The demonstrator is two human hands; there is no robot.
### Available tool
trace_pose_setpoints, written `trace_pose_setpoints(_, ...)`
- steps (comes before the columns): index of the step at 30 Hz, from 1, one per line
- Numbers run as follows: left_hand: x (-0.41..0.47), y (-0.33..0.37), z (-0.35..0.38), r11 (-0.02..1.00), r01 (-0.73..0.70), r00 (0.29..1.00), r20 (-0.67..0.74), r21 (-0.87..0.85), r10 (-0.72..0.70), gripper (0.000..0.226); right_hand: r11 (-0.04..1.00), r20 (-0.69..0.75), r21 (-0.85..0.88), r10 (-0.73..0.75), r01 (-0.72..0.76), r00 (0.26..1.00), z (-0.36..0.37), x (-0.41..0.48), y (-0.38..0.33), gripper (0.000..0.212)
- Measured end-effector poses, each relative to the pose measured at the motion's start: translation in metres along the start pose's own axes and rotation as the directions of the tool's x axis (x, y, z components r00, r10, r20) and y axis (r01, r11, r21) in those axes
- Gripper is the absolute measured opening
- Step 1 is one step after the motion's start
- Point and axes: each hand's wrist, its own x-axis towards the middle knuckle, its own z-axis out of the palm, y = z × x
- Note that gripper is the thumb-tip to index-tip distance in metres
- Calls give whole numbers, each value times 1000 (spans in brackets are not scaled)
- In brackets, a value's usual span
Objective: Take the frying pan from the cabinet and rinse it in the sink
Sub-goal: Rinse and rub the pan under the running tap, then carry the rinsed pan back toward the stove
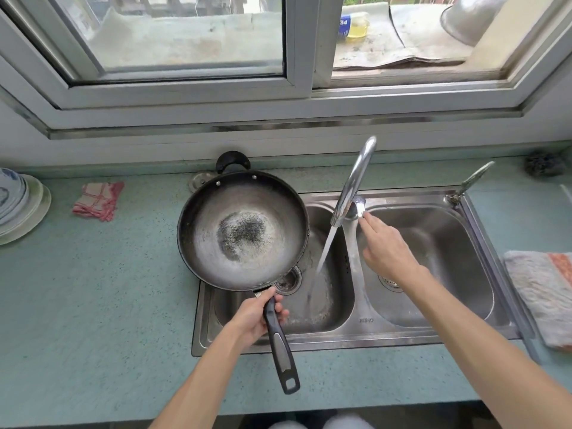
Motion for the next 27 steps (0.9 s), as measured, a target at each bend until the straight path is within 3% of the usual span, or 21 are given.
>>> trace_pose_setpoints(5,-1,0,1,1000,9,1000,-10,-14,-9,26,999,13,-45,32,-31,999,-1,1,-3,74)
trace_pose_setpoints(9,-4,-1,5,1000,7,1000,-20,-14,-8,26,981,231,-193,29,17,973,-1,0,-5,69)
trace_pose_setpoints(13,-7,-1,6,1000,7,1000,-4,-20,-7,25,989,262,-117,119,-91,958,7,-9,-17,59)
trace_pose_setpoints(15,-9,-2,5,1000,9,1000,11,-1,-9,26,987,311,39,139,-159,940,16,-33,-37,43)
trace_pose_setpoints(16,-9,-3,4,1000,10,1000,16,6,-10,27,962,366,174,136,-211,921,22,-51,-52,38)
trace_pose_setpoints(18,-10,-6,3,1000,6,999,35,21,-7,30,834,555,412,88,-366,827,29,-89,-90,49)
trace_pose_setpoints(20,-12,-9,4,999,4,998,56,32,-6,32,689,670,535,6,-488,742,34,-116,-127,58)
trace_pose_setpoints(24,-12,-20,2,999,25,997,68,39,-28,34,330,710,661,14,-674,704,57,-135,-177,19)
trace_pose_setpoints(25,-11,-22,1,999,31,997,69,35,-33,35,311,691,670,71,-674,719,62,-136,-185,13)
trace_pose_setpoints(27,-12,-23,-1,999,33,996,76,38,-36,39,372,616,673,198,-640,762,69,-139,-195,16)
